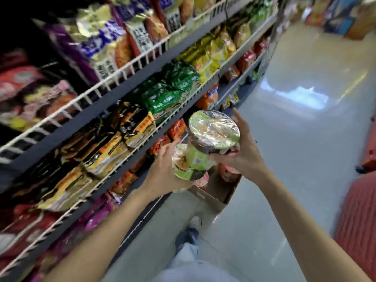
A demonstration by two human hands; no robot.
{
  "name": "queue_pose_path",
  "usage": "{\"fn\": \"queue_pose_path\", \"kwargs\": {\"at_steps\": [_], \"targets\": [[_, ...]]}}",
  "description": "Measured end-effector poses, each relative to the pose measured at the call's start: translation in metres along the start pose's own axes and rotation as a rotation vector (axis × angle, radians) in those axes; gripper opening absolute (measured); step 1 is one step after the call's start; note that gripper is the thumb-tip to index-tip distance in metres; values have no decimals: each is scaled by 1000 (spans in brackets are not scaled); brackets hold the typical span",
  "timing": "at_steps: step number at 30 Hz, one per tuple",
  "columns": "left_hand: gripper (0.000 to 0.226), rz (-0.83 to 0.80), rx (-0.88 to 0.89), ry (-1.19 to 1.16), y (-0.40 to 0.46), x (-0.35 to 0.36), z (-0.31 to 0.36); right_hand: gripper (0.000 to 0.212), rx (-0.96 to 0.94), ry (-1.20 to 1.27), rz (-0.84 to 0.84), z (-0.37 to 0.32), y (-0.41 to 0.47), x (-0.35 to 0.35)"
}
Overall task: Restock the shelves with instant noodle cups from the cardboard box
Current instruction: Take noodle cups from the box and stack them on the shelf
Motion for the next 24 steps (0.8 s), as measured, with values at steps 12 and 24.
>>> {"fn": "queue_pose_path", "kwargs": {"at_steps": [12,24], "targets": [[116,617,-318,-274,-269,-93,22,101,-110,253,-473,-146,-109,158],[130,1100,-455,-106,-579,-259,-12,64,-310,469,-839,-350,-279,402]]}}
Point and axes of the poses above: each hand's wrist, its own y-axis towards the middle knuckle, its own x-axis out of the palm, z = x × y, the point moved 3 cm from there along y, towards the middle knuckle, and after that the axes turned 1 degree about -y, right-handed, at the moved point
